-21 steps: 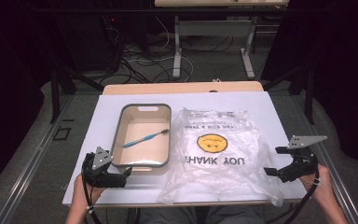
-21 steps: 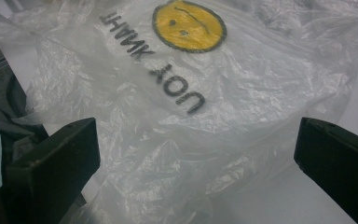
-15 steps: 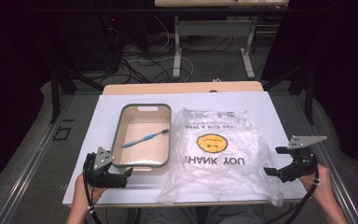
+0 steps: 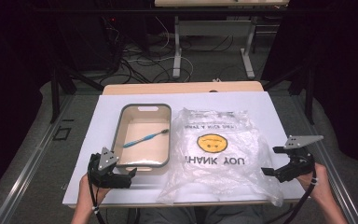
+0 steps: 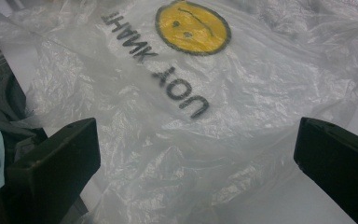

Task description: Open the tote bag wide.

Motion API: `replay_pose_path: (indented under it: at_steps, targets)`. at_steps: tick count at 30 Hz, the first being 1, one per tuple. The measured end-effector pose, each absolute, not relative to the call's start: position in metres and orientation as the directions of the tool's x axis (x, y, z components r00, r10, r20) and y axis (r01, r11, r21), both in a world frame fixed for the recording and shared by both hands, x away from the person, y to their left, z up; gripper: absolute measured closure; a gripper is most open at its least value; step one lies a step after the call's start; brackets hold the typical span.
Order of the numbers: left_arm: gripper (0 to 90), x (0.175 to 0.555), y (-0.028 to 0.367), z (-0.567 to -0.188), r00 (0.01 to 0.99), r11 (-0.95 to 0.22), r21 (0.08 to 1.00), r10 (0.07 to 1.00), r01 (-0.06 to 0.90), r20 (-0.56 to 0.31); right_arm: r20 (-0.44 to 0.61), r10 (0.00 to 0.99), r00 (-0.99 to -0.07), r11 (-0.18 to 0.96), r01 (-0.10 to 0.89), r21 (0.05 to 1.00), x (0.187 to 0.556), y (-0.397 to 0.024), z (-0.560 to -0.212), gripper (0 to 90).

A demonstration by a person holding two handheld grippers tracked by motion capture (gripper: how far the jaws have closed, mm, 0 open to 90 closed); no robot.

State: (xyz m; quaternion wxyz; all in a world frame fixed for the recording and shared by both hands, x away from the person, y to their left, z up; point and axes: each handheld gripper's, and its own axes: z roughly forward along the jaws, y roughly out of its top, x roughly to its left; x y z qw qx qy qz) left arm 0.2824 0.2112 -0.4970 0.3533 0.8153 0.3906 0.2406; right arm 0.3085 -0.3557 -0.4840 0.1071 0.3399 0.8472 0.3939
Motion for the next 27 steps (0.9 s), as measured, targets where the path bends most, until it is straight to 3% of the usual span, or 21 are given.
replay_pose_path:
  at_steps: [27]
  targets:
    - [0.1, 0.275, 0.173, -0.493, 0.633, -0.468, 0.775, 0.765, 0.425, 0.115, 0.062, 0.626, -0.777, 0.512, 0.470, 0.719, 0.309, -0.321, -0.479, 0.0]
